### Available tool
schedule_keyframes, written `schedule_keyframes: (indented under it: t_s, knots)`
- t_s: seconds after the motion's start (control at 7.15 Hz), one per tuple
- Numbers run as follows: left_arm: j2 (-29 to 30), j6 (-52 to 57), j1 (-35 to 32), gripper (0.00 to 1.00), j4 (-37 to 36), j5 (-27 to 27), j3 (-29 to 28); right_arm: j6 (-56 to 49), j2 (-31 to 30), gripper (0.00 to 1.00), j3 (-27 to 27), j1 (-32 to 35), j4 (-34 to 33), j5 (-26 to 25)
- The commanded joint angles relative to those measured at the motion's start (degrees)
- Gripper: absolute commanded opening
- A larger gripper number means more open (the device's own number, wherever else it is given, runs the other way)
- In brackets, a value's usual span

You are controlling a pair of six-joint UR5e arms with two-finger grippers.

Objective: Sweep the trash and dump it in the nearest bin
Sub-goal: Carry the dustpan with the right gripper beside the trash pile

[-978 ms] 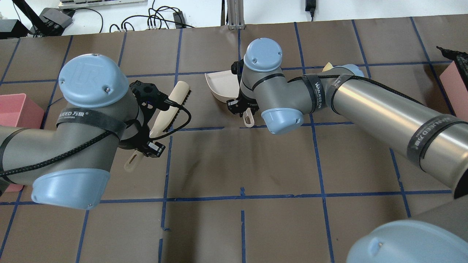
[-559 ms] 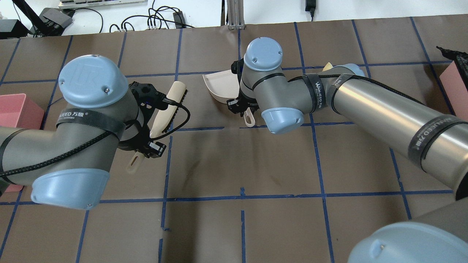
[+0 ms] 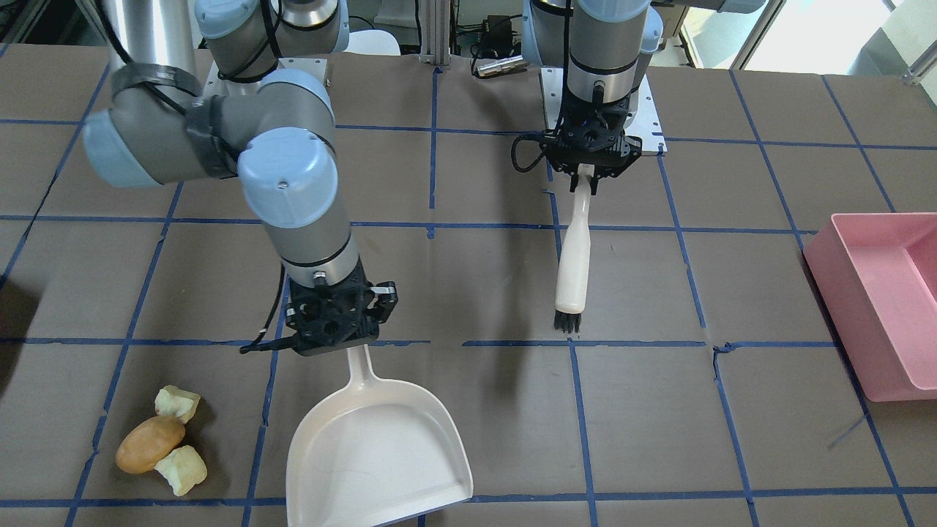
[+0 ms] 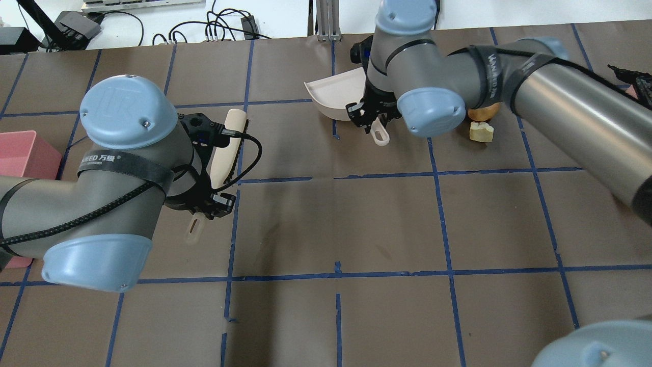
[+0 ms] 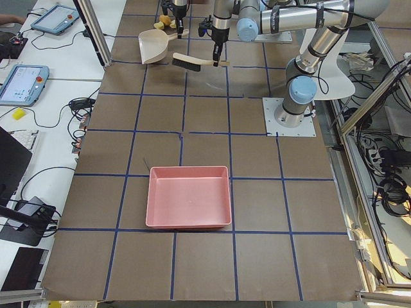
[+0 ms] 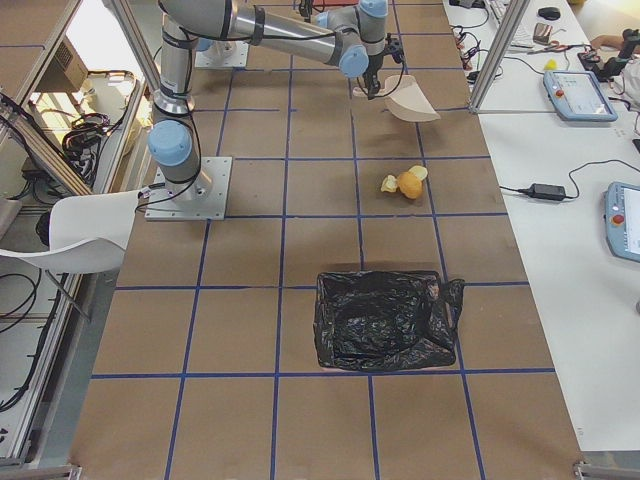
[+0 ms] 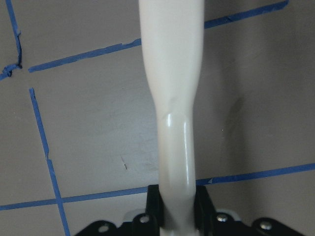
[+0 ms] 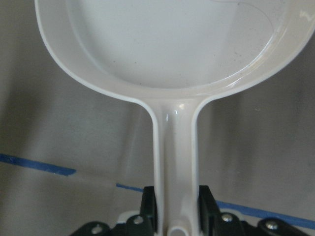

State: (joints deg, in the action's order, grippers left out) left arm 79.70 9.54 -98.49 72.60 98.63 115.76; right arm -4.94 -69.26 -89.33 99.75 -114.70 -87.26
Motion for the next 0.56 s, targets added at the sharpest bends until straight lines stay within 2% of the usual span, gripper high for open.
schedule_keyframes:
  t_s: [0.0,0.14,0.28,0.42]
  knots:
    - [-0.1,11.5,-0.2,0.0,-0.1,-0.6,0.1,-18.6,-1.9,0.0,5.0,-9.1,10.5,-0.4]
    - [-0.2,5.7,0.1,0.0,0.0,-1.9,0.0,-28.8,-1.9,0.0,6.6,-13.4,13.4,-1.1]
    - [-0.2,-6.9,-0.1,0.0,0.1,-4.2,0.0,-38.6,-1.9,0.0,8.0,-18.7,15.8,-3.4]
    - [-0.2,-9.0,-0.2,0.0,0.1,-4.5,-0.1,-48.5,-1.8,0.0,9.2,-23.8,16.9,-3.5]
